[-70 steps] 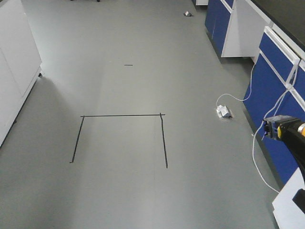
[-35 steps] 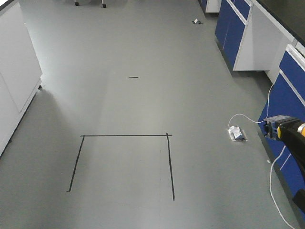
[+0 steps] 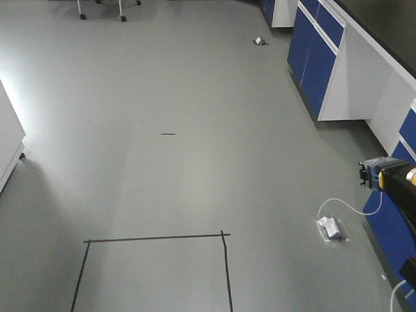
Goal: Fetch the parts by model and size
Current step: 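Drive the base to the bench with the red tray, holding both switches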
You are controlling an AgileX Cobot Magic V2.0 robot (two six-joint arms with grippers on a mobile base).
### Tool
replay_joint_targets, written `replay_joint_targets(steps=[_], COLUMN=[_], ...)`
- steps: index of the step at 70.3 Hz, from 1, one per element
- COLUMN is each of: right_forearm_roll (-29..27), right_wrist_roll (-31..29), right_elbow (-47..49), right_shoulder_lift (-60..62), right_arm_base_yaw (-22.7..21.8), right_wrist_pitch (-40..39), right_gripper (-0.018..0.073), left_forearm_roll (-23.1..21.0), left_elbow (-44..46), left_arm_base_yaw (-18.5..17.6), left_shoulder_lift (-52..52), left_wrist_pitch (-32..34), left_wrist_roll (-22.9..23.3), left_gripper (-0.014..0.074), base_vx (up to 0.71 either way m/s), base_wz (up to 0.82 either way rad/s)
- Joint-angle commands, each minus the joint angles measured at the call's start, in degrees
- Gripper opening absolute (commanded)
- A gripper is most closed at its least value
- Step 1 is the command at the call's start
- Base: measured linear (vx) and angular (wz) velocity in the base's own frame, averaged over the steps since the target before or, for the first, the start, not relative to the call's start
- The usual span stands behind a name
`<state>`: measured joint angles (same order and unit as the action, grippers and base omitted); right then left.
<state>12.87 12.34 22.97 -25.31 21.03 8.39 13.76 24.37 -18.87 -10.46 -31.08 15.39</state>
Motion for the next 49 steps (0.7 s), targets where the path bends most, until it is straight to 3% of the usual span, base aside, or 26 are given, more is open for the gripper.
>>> replay_joint_targets(steps=[1, 49], right_forearm_roll=[0.65, 0.65], right_wrist_roll=[-0.42, -0.42], right_elbow=[1.64, 1.64], right_shoulder_lift=[-0.35, -0.35], right_arm_base_yaw=[-0.07, -0.07], right_wrist_pitch=[-4.7, -4.7], right_gripper=[-0.001, -0.001], left_forearm_roll=[0.5, 0.5], left_elbow=[1.33, 1.33], left_arm_base_yaw=[-0.44, -0.44], left_shoulder_lift=[-0.66, -0.66], left_wrist_pitch=[4.39, 4.45], left_wrist_roll=[0.06, 0.06], left_gripper=[-0.0007, -0.0007], base_vx=[0.63, 0.67], base_wz=[-0.01, 0.03])
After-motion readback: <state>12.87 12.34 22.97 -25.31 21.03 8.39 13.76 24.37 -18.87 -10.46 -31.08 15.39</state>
